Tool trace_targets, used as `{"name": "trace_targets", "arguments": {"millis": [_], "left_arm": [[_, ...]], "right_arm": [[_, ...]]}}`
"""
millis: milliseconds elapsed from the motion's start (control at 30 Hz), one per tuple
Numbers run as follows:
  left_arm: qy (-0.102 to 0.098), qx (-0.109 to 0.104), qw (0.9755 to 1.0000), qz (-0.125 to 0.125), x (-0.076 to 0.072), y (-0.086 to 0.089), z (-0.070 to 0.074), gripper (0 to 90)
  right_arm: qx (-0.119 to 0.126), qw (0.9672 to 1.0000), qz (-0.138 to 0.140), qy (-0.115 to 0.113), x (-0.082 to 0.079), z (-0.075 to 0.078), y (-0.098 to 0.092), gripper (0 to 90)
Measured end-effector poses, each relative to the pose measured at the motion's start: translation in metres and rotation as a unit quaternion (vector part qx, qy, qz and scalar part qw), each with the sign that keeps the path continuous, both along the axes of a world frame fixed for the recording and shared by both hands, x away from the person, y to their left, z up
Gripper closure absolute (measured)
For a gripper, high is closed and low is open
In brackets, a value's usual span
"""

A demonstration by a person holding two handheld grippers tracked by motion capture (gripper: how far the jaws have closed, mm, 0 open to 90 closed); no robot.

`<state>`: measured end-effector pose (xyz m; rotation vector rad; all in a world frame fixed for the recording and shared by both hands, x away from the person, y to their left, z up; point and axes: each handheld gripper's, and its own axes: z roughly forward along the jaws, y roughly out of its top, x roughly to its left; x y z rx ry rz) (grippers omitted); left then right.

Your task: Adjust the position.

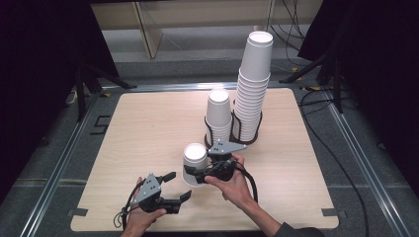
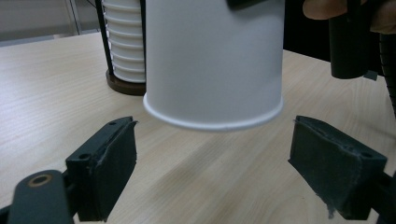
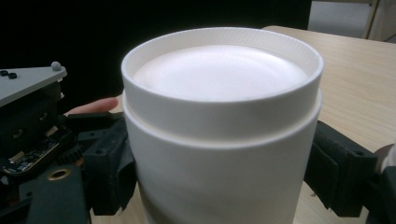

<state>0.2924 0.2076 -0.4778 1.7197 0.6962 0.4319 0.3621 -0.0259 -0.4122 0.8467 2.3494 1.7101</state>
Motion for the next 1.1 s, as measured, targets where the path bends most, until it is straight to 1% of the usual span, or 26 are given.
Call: {"name": "trace_targets", "arguments": {"millis": [33, 67, 100, 133, 167, 200, 233, 267, 333, 433, 467, 500, 533, 567, 633, 667, 700, 733, 767, 800, 833, 900, 967, 1000, 1067, 1100], "left_arm": [[0.0, -0.002, 1.0, -0.001, 0.0, -0.001, 0.0, 14.2], [-0.002, -0.005, 1.0, -0.002, 0.0, -0.002, -0.001, 14.2], [0.002, 0.003, 1.0, 0.003, -0.001, -0.001, 0.0, 14.2], [0.002, 0.005, 1.0, 0.003, -0.001, -0.001, 0.0, 14.2], [0.002, 0.005, 1.0, 0.004, -0.001, -0.001, 0.0, 14.2], [0.002, 0.003, 1.0, 0.005, -0.001, -0.001, 0.0, 14.2], [-0.003, -0.001, 1.0, 0.001, 0.0, -0.001, -0.001, 14.2], [-0.004, -0.002, 1.0, 0.0, 0.001, -0.001, -0.001, 14.2], [-0.003, -0.001, 1.0, 0.001, 0.0, -0.001, 0.0, 14.2], [-0.004, -0.004, 1.0, -0.004, 0.0, -0.001, 0.0, 13.0], [-0.001, 0.001, 1.0, -0.003, -0.001, -0.001, 0.001, 12.1], [0.0, 0.002, 1.0, -0.003, -0.001, -0.001, 0.001, 11.3], [-0.001, 0.001, 1.0, -0.003, -0.001, -0.001, 0.001, 10.6], [-0.001, 0.001, 1.0, -0.002, -0.001, 0.0, 0.001, 9.5], [-0.002, -0.003, 1.0, -0.002, -0.001, 0.0, 0.001, 8.0], [-0.001, -0.004, 1.0, -0.002, -0.001, 0.0, 0.001, 6.9], [-0.001, -0.005, 1.0, -0.002, -0.001, 0.0, 0.001, 5.9], [-0.001, -0.005, 1.0, -0.002, -0.001, 0.0, 0.001, 5.2], [-0.007, -0.018, 0.9998, -0.008, 0.0, -0.001, 0.0, 4.3], [-0.005, -0.022, 0.9997, -0.006, 0.0, -0.001, 0.0, 3.3], [-0.001, -0.025, 0.9997, -0.008, 0.001, 0.0, 0.0, 2.2], [0.014, -0.03, 0.9994, -0.005, 0.001, 0.001, 0.001, 0.7], [0.015, -0.035, 0.9993, -0.007, 0.001, 0.001, 0.0, 0.0], [0.018, -0.029, 0.9994, -0.005, 0.0, 0.002, 0.001, 0.0], [0.015, -0.028, 0.9995, -0.009, 0.0, 0.002, 0.002, 0.0], [0.015, -0.028, 0.9995, -0.009, 0.0, 0.002, 0.002, 0.0]], "right_arm": [[0.003, 1.0, 0.003, -0.004, 0.0, -0.001, 0.002, 20.6], [-0.005, 1.0, 0.003, 0.001, -0.002, 0.0, 0.003, 20.6], [0.002, 1.0, 0.007, -0.002, -0.002, -0.002, 0.005, 20.6], [-0.004, 0.9999, 0.009, -0.009, -0.002, -0.002, 0.005, 20.6], [-0.007, 0.9999, 0.008, 0.004, -0.004, -0.001, 0.006, 20.6], [0.002, 0.9999, 0.013, -0.002, -0.004, -0.002, 0.008, 20.6], [0.002, 0.9998, 0.019, 0.0, -0.004, -0.003, 0.009, 20.6], [-0.007, 0.9999, 0.013, 0.004, -0.006, -0.002, 0.009, 20.6], [0.003, 0.9998, 0.021, 0.004, -0.006, -0.004, 0.013, 20.6], [-0.003, 0.9996, 0.029, -0.005, -0.008, -0.004, 0.016, 20.6], [0.002, 0.9994, 0.035, 0.002, -0.009, -0.005, 0.017, 20.6], [-0.006, 0.9995, 0.032, -0.003, -0.009, -0.005, 0.017, 20.6], [-0.001, 0.9994, 0.035, 0.002, -0.01, -0.005, 0.019, 20.6], [0.0, 0.9994, 0.033, -0.006, -0.01, -0.005, 0.02, 20.6], [-0.001, 0.9993, 0.036, -0.005, -0.011, -0.005, 0.02, 20.7], [0.011, 0.999, 0.042, 0.007, -0.012, -0.006, 0.022, 20.7], [0.009, 0.9991, 0.041, -0.006, -0.011, -0.006, 0.022, 20.7], [0.009, 0.9991, 0.042, -0.003, -0.012, -0.005, 0.023, 20.7], [0.012, 0.9989, 0.045, -0.004, -0.013, -0.005, 0.024, 20.7], [0.014, 0.9987, 0.048, 0.001, -0.014, -0.005, 0.024, 20.7], [0.013, 0.9986, 0.05, -0.006, -0.014, -0.004, 0.025, 20.7], [0.018, 0.9982, 0.057, -0.005, -0.016, -0.004, 0.027, 20.7], [0.02, 0.9979, 0.062, -0.008, -0.017, -0.004, 0.028, 20.7], [0.03, 0.9971, 0.07, 0.004, -0.019, -0.004, 0.03, 20.7], [0.024, 0.9973, 0.068, -0.011, -0.019, -0.003, 0.031, 20.7], [0.026, 0.9972, 0.07, -0.007, -0.02, -0.003, 0.031, 20.8]]}}
